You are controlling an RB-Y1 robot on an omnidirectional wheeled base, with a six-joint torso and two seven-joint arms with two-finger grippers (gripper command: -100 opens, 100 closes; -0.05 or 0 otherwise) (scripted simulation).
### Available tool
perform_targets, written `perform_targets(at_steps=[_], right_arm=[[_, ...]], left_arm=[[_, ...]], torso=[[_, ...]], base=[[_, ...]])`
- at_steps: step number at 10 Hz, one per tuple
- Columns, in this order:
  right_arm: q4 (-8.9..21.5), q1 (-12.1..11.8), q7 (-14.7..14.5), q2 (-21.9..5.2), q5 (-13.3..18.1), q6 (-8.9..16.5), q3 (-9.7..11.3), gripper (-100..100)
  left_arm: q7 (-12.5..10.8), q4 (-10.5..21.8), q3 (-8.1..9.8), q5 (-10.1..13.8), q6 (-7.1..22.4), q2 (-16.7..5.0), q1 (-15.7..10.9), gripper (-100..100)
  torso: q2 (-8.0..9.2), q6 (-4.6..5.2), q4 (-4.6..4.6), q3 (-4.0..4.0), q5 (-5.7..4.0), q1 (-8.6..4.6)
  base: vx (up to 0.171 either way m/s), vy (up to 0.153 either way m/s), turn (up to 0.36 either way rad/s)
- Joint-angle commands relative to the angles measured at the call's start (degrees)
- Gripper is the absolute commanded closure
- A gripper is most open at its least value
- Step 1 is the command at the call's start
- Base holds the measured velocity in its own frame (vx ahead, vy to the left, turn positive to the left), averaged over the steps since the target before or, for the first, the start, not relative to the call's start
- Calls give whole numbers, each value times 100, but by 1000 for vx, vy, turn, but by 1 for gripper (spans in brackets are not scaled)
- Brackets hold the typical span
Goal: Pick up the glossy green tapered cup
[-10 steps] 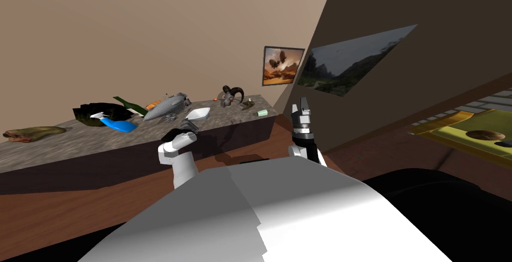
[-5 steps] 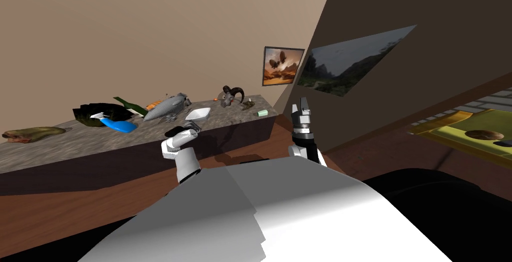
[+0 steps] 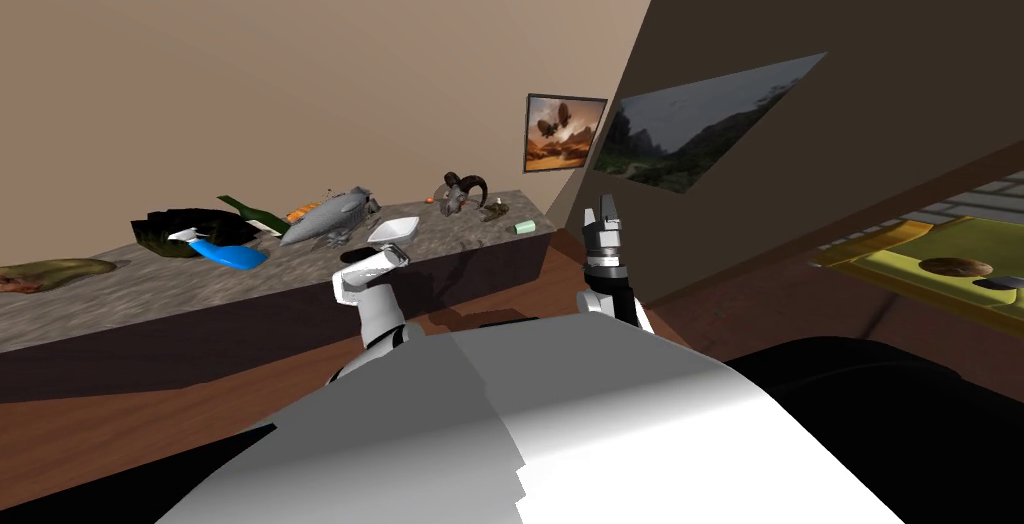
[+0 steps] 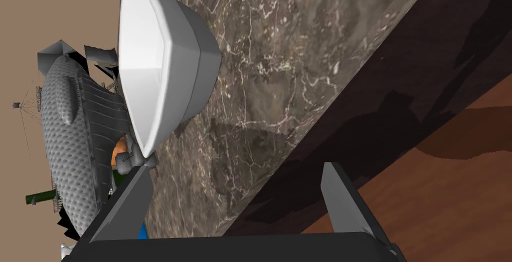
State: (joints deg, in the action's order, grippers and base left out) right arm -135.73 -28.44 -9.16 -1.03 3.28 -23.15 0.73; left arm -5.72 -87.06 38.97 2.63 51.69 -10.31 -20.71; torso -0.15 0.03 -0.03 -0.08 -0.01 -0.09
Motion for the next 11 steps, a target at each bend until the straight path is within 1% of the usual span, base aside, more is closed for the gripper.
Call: perform_targets(at_steps=[1,2,3,4,5,6,7,8,9,10,11], right_arm=[[0,0,0,0,0,0,0,0],[0,0,0,0,0,0,0,0],[0,0,0,0,0,0,0,0],[0,0,0,0,0,0,0,0],[0,0,0,0,0,0,0,0],[0,0,0,0,0,0,0,0],[0,0,0,0,0,0,0,0],[0,0,0,0,0,0,0,0],[0,0,0,0,0,0,0,0],[0,0,0,0,0,0,0,0],[0,0,0,0,0,0,0,0]], left_arm=[[-3,162,16,1,146,-40,-88,-100],[-58,391,67,-144,402,-58,-357,-100],[-58,521,67,-144,501,-58,-392,-100],[-113,739,107,-295,685,-70,-625,-100],[-113,884,107,-295,849,-70,-698,-100],[-168,1041,139,-450,1039,-75,-920,-100],[-168,1199,139,-450,1188,-75,-1002,-100],[-168,1251,139,-450,1188,-75,-1002,-100],[-223,1446,165,-606,1456,-78,-1257,-100],[-223,1599,165,-606,1517,-78,-1305,-100],[-278,1768,184,-762,1733,-78,-1519,-100]], torso=[[0,0,0,0,0,0],[6,-1,1,3,0,1],[2,1,1,2,0,1],[1,0,0,1,0,1],[-4,2,0,-2,-1,-4],[-4,-1,-1,-2,-1,-5],[-7,1,-1,-4,-2,-6],[-6,0,-1,-4,-2,-7],[2,-2,0,1,-1,-4],[0,2,1,1,-2,-7],[-2,-1,-1,-1,-2,-7]], base=[[14,1,0],[27,2,-40],[34,1,-37],[46,-8,-74],[44,-10,-33],[52,-13,-61],[48,-13,-40],[23,-6,1],[33,-15,-82],[45,-14,-51],[73,-31,-86]])
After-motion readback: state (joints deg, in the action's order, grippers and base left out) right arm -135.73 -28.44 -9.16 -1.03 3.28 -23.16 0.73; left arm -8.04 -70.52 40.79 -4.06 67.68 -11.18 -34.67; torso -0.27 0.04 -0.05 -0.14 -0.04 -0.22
